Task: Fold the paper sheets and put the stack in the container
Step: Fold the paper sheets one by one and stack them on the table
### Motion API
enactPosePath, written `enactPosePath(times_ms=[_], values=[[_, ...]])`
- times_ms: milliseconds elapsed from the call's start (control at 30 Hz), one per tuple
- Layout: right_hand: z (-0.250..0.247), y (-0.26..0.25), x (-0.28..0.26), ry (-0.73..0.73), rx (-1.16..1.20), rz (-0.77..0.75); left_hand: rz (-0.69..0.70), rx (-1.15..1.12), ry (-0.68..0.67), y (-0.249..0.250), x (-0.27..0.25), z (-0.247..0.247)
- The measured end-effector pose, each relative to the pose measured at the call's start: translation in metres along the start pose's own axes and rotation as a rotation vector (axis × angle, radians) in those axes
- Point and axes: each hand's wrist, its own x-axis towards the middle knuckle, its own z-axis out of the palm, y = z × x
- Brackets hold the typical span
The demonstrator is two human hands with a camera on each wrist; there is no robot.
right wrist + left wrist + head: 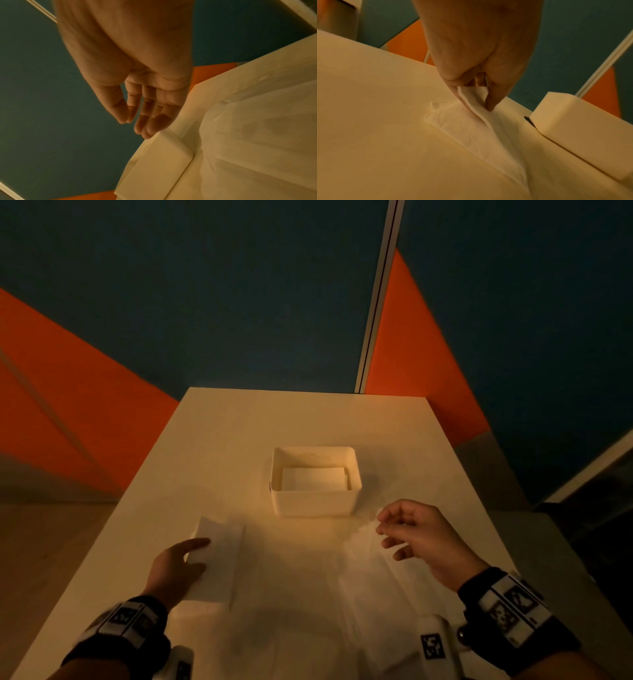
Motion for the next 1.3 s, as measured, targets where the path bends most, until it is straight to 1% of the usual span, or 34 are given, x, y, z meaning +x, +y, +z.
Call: enactPosePath(times_ms=[67, 233, 300, 333, 400, 467, 533, 567, 767, 900, 967, 1033, 1100, 1133, 1200, 1233, 1300], values=[[-0.001, 0.001, 0.001, 0.003, -0.001, -0.001, 0.03, 0.105, 0.017, -0.002, 0.002, 0.003], [-0.008, 0.008, 0.004, 0.031, -0.019, 0.011, 0.065, 0.391, -0.01, -0.004, 0.006, 0.01], [-0.014, 0.015, 0.009, 0.085, -0.04, 0.031, 0.047, 0.54, 0.028, -0.002, 0.003, 0.009], [-0.019, 0.02, 0.013, 0.125, -0.066, 0.051, 0.016, 0.594, 0.045, -0.001, 0.001, 0.008], [-0.031, 0.035, 0.022, 0.218, -0.151, 0.111, -0.041, 0.597, 0.027, -0.002, 0.0, 0.006], [-0.044, 0.05, 0.029, 0.291, -0.285, 0.198, -0.046, 0.55, -0.028, -0.007, 0.005, 0.004], [-0.052, 0.061, 0.029, 0.294, -0.398, 0.28, -0.057, 0.54, -0.062, -0.012, 0.009, 0.004], [-0.054, 0.065, 0.029, 0.282, -0.43, 0.298, -0.065, 0.533, -0.067, -0.011, 0.008, 0.004], [-0.052, 0.07, 0.023, 0.187, -0.52, 0.311, -0.074, 0.526, -0.094, 0.003, -0.002, 0.01], [-0.049, 0.072, 0.023, 0.233, -0.545, 0.28, -0.068, 0.542, -0.103, 0.005, -0.005, 0.012], [-0.048, 0.071, 0.024, 0.254, -0.542, 0.237, -0.069, 0.568, -0.068, 0.009, -0.008, 0.012], [-0.046, 0.065, 0.023, 0.234, -0.541, 0.178, 0.0, 0.575, -0.018, 0.019, -0.011, 0.013], [-0.043, 0.055, 0.023, 0.154, -0.555, 0.077, 0.149, 0.511, 0.016, 0.034, -0.013, 0.015], [-0.041, 0.046, 0.022, 0.105, -0.566, 0.021, 0.238, 0.463, 0.005, 0.043, -0.014, 0.017], [-0.036, 0.026, 0.019, 0.004, -0.588, -0.08, 0.393, 0.369, -0.071, 0.066, -0.017, 0.02], [-0.033, 0.015, 0.017, -0.045, -0.602, -0.126, 0.45, 0.327, -0.138, 0.08, -0.02, 0.023], [-0.026, -0.01, 0.011, -0.145, -0.615, -0.203, 0.515, 0.224, -0.306, 0.108, -0.031, 0.028]])
